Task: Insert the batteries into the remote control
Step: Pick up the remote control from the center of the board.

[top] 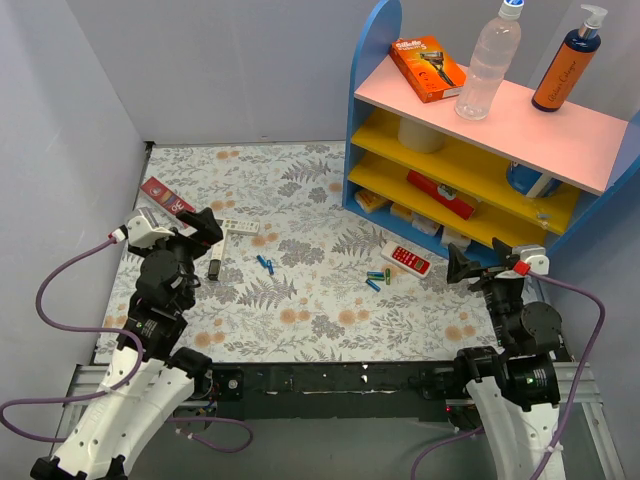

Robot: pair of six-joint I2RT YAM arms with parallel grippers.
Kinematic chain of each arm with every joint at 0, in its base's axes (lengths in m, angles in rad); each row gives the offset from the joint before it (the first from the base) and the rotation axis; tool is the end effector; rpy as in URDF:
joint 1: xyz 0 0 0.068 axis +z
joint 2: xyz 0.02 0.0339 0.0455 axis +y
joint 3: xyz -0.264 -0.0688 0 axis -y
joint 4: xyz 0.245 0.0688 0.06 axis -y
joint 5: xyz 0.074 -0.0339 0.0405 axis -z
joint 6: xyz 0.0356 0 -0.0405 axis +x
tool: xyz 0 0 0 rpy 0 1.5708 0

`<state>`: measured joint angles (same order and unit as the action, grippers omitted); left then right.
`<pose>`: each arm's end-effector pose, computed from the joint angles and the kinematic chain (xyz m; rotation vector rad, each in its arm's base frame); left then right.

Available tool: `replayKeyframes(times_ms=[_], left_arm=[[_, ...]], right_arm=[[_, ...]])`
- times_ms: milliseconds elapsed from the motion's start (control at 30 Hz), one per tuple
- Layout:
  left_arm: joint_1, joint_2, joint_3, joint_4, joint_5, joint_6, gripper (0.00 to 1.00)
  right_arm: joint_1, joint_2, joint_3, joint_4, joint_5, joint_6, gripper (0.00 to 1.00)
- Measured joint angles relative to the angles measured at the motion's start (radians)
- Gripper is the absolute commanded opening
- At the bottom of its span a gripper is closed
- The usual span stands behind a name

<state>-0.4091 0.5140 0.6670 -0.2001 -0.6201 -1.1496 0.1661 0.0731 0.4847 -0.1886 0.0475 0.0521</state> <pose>0.1238 -0.0311 0.3351 -1.0236 1.3004 -0.7004 0.0635 0.0089 0.3100 -0.0368 1.3491 0.1521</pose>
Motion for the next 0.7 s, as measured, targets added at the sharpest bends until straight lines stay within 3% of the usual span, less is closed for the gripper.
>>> replayKeyframes(times_ms=[367, 567, 700], left_arm=[[0.0, 0.007, -0.005, 0.0, 0.008, -0.007, 0.98], [-0.001, 0.005, -0.005, 0.001, 0.027, -0.007, 0.98], [-0.002, 0.0, -0.005, 0.003, 0.037, -0.007, 0.98]], right_arm=[[0.0, 0.134, 0.127, -0.11, 0.011, 0.056, 0.98], [0.0, 0.239, 0.162, -0.172, -0.102, 0.077, 0.98], [0.0, 0.394, 0.201, -0.221, -0.216, 0.079, 0.98]])
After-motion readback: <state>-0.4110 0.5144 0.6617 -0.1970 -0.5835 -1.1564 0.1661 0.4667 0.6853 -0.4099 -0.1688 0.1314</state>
